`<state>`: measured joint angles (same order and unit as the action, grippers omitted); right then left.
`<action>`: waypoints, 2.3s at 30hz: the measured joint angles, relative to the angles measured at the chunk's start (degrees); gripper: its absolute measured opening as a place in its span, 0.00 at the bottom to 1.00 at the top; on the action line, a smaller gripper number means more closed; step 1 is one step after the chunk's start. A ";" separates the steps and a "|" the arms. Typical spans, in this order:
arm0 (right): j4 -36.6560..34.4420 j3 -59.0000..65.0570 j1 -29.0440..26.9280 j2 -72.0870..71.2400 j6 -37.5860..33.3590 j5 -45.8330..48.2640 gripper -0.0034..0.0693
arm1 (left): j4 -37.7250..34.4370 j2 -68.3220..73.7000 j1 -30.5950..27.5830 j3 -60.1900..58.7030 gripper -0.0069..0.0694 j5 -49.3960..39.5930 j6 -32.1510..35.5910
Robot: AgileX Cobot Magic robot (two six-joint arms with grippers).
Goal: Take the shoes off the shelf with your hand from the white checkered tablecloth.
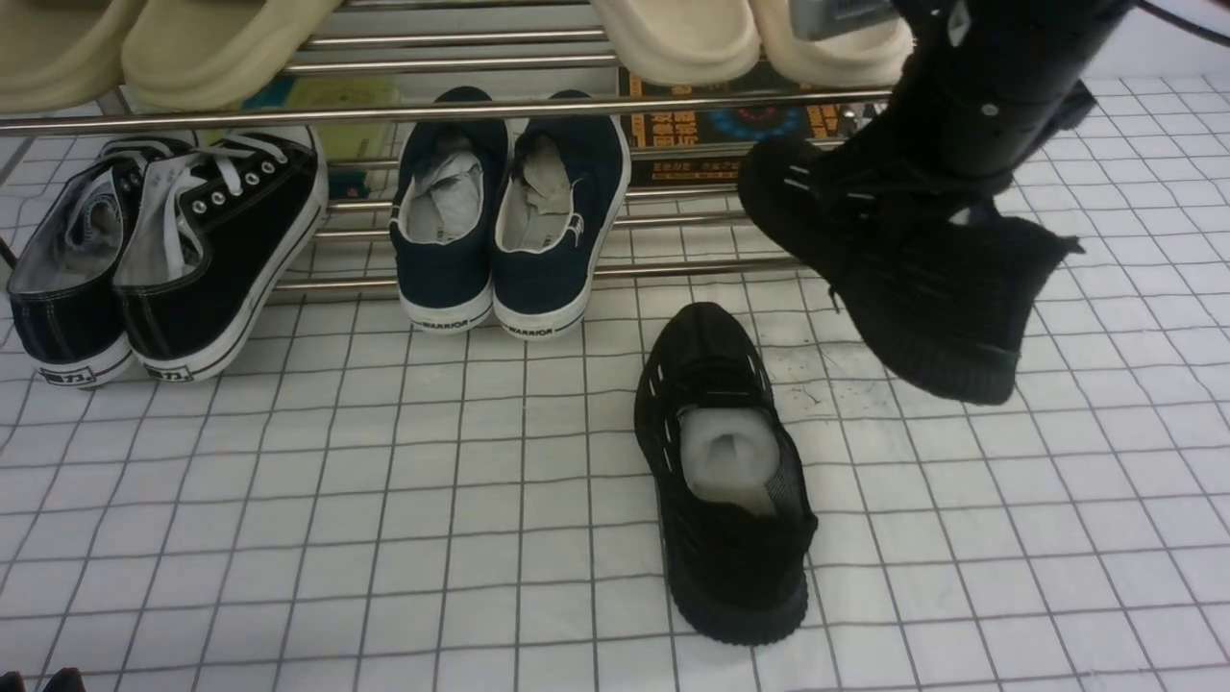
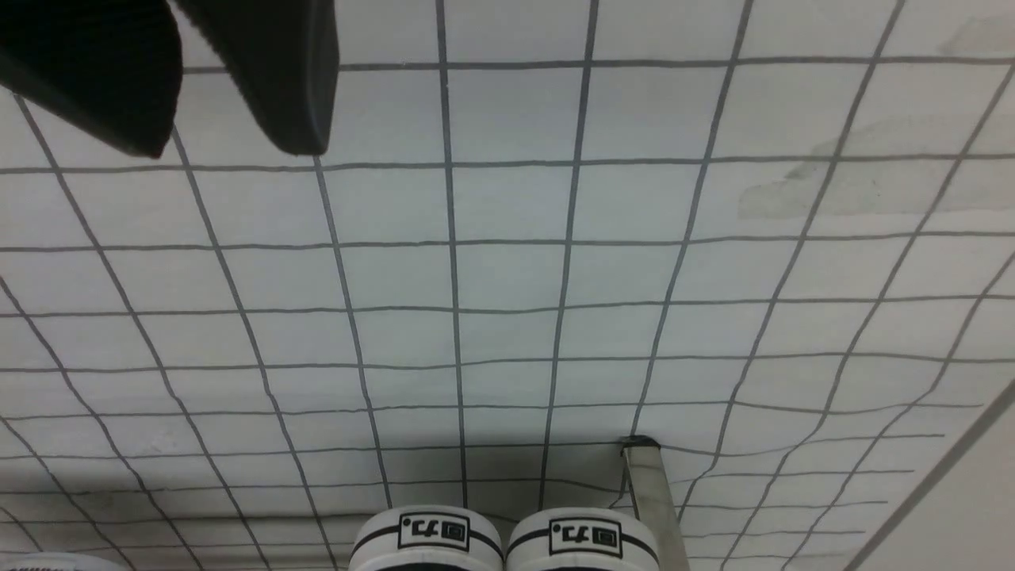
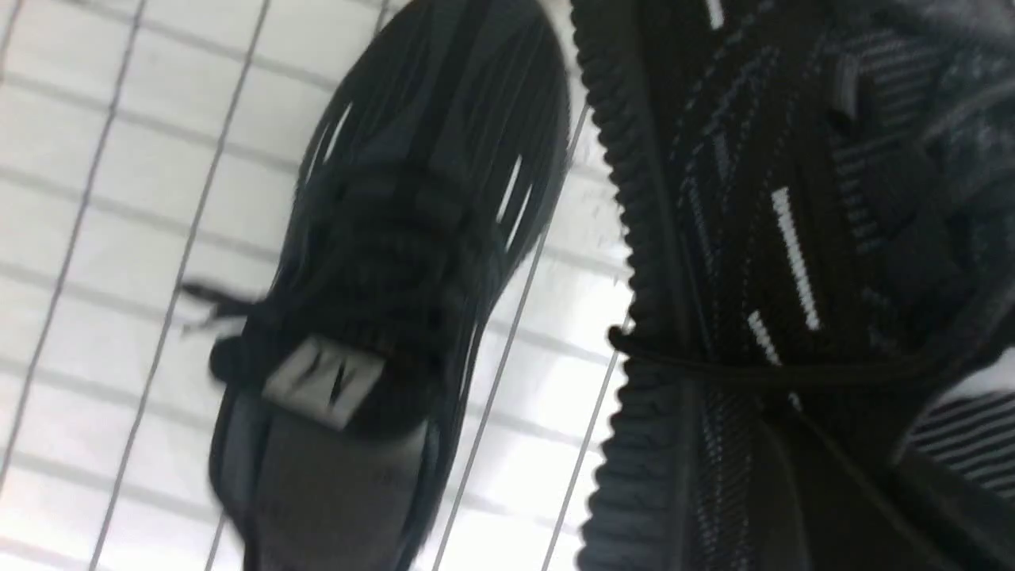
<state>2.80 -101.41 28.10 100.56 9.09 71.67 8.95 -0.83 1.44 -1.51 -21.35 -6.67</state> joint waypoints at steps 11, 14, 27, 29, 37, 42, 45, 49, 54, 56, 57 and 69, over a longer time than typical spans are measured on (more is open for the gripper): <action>-2.45 22.52 3.23 -5.64 5.07 -8.21 0.05 | 0.00 0.00 0.00 0.00 0.40 -0.05 0.00; -1.86 25.09 3.11 -5.64 6.12 -13.10 0.05 | 0.00 0.00 0.00 0.00 0.40 -0.05 0.00; 1.24 25.62 3.06 -5.94 7.68 -15.87 0.06 | 0.00 0.00 0.00 0.00 0.40 -0.05 0.00; 2.74 25.62 3.06 -5.73 8.61 -17.19 0.06 | 0.00 0.00 0.00 0.00 0.40 -0.05 0.00; 9.50 25.69 3.06 -5.02 14.14 -18.44 0.06 | 0.00 0.00 0.00 0.00 0.40 -0.05 0.00; 9.74 25.69 3.06 -3.84 14.54 -18.94 0.07 | 0.00 0.00 0.00 0.00 0.40 -0.05 0.00; 9.67 25.69 3.06 -2.10 15.44 -19.79 0.07 | 0.00 0.00 0.00 0.00 0.40 -0.05 0.00; 7.42 25.69 3.06 0.53 15.70 -20.20 0.08 | 0.00 0.00 0.00 0.00 0.40 -0.10 0.00; 4.36 25.69 3.06 1.82 15.26 -21.37 0.15 | 0.00 0.00 0.00 0.00 0.40 -0.10 0.00; 3.38 25.57 3.06 1.83 14.74 -21.56 0.21 | 0.00 0.00 0.00 0.00 0.40 -0.10 0.00; 2.46 25.36 3.06 1.78 13.84 -21.43 0.25 | 0.00 0.00 0.00 0.00 0.40 -0.10 0.00; -0.93 8.63 3.06 -5.03 -2.15 -2.26 0.26 | 0.00 0.00 0.00 0.00 0.40 -0.10 0.00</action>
<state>1.87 -92.78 31.16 95.53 6.94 69.41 8.95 -0.83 1.44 -1.51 -21.46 -6.67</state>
